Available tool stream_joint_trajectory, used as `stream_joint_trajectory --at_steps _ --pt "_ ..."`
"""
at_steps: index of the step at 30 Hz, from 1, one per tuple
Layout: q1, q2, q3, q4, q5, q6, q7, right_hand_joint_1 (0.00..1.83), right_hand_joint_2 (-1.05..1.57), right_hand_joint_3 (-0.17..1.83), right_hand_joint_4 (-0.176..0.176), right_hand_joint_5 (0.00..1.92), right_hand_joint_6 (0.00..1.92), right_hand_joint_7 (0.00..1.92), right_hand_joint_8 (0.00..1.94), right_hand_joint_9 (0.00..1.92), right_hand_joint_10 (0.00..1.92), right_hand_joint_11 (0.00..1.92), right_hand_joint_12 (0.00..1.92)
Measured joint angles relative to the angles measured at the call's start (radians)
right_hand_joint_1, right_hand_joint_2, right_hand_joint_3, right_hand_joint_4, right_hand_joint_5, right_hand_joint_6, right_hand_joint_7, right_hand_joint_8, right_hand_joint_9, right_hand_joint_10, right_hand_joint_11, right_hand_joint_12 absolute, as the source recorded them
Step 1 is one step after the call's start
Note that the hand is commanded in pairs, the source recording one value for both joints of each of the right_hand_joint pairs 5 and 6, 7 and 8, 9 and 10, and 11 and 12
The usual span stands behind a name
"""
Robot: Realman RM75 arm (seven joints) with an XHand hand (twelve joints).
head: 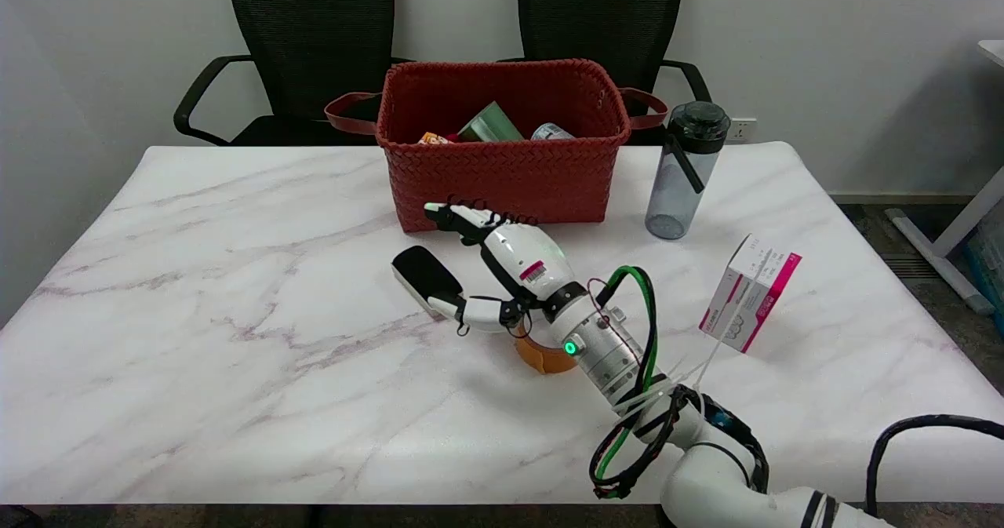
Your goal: Pick up the white paper box.
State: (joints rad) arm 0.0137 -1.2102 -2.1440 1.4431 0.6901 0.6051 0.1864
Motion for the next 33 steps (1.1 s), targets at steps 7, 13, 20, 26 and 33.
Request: stream_joint_trajectory --at_steps 7,13,20,26,33 --pt "0.000 0.003 0.000 0.003 -0.001 -0.001 0.003 1.02 0.90 0.24 0.000 0.31 0.31 0.44 0.44 0.38 0.38 0.56 0.56" --pt "0.001 0.003 0.001 0.005 0.000 -0.001 0.006 1.02 0.90 0.24 0.000 0.31 0.31 0.44 0.44 0.38 0.38 0.55 0.55" --pt "0.003 0.003 0.001 0.007 0.011 0.004 0.007 1.03 0.90 0.24 0.000 0.30 0.30 0.44 0.44 0.38 0.38 0.56 0.56" --pt "0.004 0.002 0.002 0.007 0.023 0.016 0.007 1.02 0.90 0.24 0.000 0.30 0.30 0.44 0.44 0.38 0.38 0.56 0.56" --pt "0.005 0.002 0.008 0.005 0.043 0.030 0.004 1.02 0.90 0.24 0.000 0.29 0.29 0.44 0.44 0.38 0.38 0.56 0.56"
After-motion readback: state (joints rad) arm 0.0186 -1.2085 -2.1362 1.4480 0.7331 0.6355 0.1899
